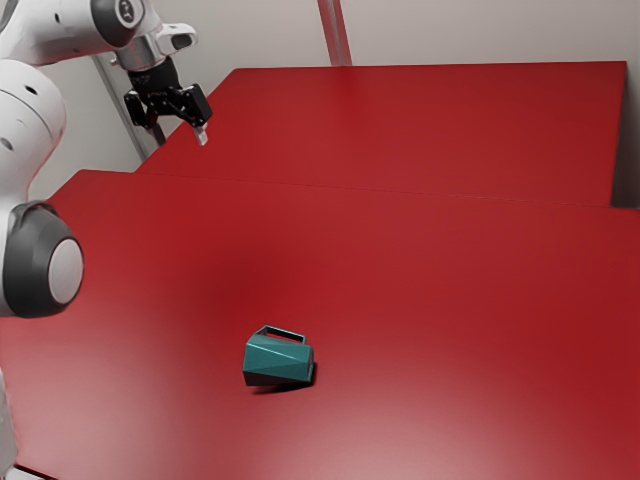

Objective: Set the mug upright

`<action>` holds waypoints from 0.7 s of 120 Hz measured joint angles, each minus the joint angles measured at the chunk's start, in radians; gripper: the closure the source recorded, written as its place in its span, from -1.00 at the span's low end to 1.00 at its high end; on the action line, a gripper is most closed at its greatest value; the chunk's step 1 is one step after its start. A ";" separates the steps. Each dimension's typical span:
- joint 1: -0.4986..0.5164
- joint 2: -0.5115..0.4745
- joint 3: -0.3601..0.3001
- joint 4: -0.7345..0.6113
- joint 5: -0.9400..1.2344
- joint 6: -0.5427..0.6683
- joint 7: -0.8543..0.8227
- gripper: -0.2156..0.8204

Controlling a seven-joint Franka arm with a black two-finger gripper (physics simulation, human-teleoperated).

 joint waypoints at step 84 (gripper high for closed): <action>-0.015 -0.467 -0.098 -0.761 0.044 0.137 -0.039 -0.58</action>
